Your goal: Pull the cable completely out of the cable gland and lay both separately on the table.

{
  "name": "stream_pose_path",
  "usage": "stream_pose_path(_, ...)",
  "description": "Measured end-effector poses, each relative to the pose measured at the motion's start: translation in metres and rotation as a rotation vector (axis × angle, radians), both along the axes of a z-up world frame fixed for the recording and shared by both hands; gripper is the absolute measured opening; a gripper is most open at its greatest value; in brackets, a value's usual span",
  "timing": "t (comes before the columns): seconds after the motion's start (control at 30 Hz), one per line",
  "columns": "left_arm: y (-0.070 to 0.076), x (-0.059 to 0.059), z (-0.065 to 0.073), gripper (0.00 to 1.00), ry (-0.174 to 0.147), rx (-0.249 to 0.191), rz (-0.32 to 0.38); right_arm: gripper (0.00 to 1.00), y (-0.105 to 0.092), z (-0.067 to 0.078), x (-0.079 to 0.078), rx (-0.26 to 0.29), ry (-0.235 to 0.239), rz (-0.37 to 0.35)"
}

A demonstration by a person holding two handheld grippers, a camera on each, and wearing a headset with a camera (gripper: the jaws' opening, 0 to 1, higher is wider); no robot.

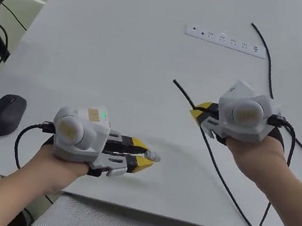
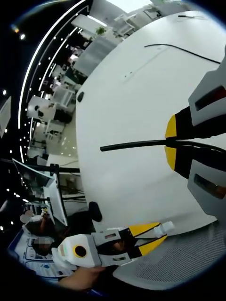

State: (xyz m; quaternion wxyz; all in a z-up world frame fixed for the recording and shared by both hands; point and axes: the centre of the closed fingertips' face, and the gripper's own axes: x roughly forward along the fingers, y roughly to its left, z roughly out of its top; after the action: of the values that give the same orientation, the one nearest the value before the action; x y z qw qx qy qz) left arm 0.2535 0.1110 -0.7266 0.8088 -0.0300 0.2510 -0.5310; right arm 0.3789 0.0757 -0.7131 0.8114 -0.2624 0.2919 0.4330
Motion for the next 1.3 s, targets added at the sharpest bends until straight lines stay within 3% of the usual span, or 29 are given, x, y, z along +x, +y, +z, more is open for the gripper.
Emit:
stream_pose_path(0.13, 0.001, 0.001, -0.010, 0.15, -0.002, 0.007, -0.011, 0.00, 0.012, -0.013, 0.003, -0.016, 0.012, 0.031)
stream_pose_path(0.27, 0.001, 0.002, -0.024, 0.15, 0.017, 0.013, -0.012, 0.00, 0.021, -0.026, 0.008, -0.020, 0.027, 0.042)
stream_pose_path(0.37, 0.000, 0.001, -0.038, 0.15, 0.036, 0.031, -0.024, 0.00, 0.031, -0.041, 0.010, -0.053, 0.030, 0.095)
stream_pose_path(0.5, 0.000, 0.002, -0.047, 0.15, 0.056, 0.033, -0.029, 0.00, 0.046, -0.053, 0.013, -0.038, 0.055, 0.113)
stream_pose_path(0.73, 0.002, 0.008, -0.057, 0.15, 0.058, 0.041, -0.025, 0.00, 0.069, -0.081, 0.007, -0.050, 0.107, 0.160)
stream_pose_path(1.0, 0.003, 0.009, -0.069, 0.15, 0.072, 0.043, -0.016, 0.00, 0.078, -0.097, 0.001, -0.057, 0.153, 0.174)
stream_pose_path(1.3, 0.003, 0.005, -0.080, 0.15, 0.086, 0.056, -0.008, 0.00, 0.080, -0.101, -0.006, -0.049, 0.172, 0.175)
